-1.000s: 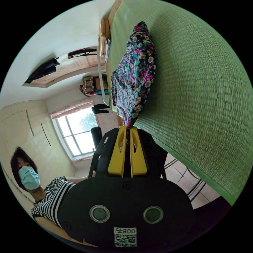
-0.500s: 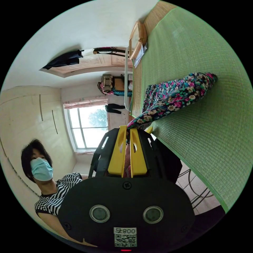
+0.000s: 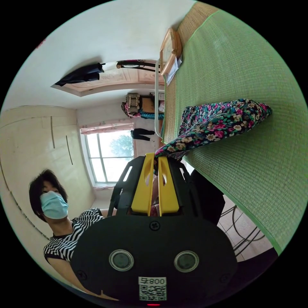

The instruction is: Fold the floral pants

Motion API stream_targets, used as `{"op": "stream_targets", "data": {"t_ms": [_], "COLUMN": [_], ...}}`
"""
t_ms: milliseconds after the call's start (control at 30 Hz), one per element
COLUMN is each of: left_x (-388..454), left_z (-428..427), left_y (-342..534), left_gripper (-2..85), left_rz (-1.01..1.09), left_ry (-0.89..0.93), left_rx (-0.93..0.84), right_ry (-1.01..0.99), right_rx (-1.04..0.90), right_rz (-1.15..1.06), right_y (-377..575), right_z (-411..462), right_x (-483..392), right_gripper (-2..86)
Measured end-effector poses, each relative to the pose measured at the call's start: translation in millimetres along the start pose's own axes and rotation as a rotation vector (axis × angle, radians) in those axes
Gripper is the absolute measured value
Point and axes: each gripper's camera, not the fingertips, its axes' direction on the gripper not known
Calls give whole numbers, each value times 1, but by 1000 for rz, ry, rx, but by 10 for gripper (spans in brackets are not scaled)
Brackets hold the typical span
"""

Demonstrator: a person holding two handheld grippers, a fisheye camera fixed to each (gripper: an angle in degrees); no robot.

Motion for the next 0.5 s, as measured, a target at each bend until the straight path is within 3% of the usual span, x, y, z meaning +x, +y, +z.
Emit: {"op": "stream_targets", "data": {"t_ms": [500], "left_x": [-108], "left_z": [218], "left_y": [19], "left_gripper": [37], "left_rz": [254], "left_ry": [-20], "left_rx": [-169], "right_ry": [-109], "right_rx": [182], "right_rz": [-7], "right_y": [123], "right_z": [26], "right_x": [47], "right_gripper": [12]}}
